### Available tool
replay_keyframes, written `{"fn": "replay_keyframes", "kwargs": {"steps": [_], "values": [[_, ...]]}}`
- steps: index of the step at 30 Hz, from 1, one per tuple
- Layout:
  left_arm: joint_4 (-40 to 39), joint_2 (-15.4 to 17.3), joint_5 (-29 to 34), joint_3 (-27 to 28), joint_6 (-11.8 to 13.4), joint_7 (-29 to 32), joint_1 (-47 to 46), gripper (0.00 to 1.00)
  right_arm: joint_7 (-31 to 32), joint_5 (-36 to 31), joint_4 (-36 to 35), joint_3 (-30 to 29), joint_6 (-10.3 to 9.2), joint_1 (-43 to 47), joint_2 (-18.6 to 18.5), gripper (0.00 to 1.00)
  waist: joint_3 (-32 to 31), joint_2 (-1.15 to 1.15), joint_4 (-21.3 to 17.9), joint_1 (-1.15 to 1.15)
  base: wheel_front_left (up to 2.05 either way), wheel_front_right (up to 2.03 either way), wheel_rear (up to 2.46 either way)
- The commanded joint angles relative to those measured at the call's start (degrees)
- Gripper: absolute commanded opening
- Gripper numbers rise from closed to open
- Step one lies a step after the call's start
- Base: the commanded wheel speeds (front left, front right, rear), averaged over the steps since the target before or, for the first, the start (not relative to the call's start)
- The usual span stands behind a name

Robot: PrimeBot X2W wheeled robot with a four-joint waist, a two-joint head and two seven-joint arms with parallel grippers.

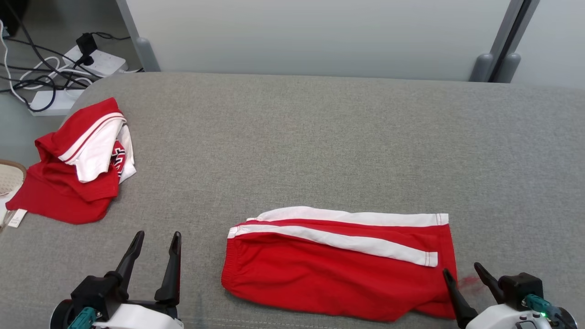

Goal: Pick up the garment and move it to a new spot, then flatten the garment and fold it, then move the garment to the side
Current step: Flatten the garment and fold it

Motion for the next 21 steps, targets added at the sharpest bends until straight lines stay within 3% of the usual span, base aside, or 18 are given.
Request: {"fn": "replay_keyframes", "kwargs": {"steps": [1, 18, 19, 20, 21], "values": [[-0.9, 1.0, 0.6, 2.0, -0.2, -0.7, -3.8, 1.0, 0.2, 0.7, 0.8, 2.2, 0.0, -2.8, -1.3, 1.0, 0.9, 0.0, 0.9, 0.0, 0.0, 0.0, 0.0], [1.4, -0.5, 1.1, 2.9, -2.2, -0.7, -6.7, 1.0, 3.6, 4.8, 20.1, 9.4, 0.0, -15.7, 0.5, 0.98, 3.8, 0.0, 2.8, 0.0, 0.0, 0.0, 0.0], [1.4, -0.6, 1.2, 3.0, -2.3, -0.7, -6.9, 1.0, 3.4, 5.4, 20.7, 9.5, 0.0, -16.4, 0.4, 0.44, 4.0, 0.0, 2.8, 0.0, 0.0, 0.0, 0.0], [1.5, -0.8, 1.3, 3.0, -2.5, -0.7, -7.0, 1.0, 3.3, 6.0, 21.4, 9.5, 0.0, -16.9, 0.3, 0.1, 4.1, 0.0, 2.8, 0.0, 0.0, 0.0, 0.0], [1.6, -0.9, 1.4, 3.1, -2.6, -0.7, -7.1, 1.0, 3.5, 6.5, 22.2, 9.6, 0.0, -17.4, 0.0, 0.0, 4.3, 0.0, 2.7, 0.0, 0.0, 0.0, 0.0]]}}
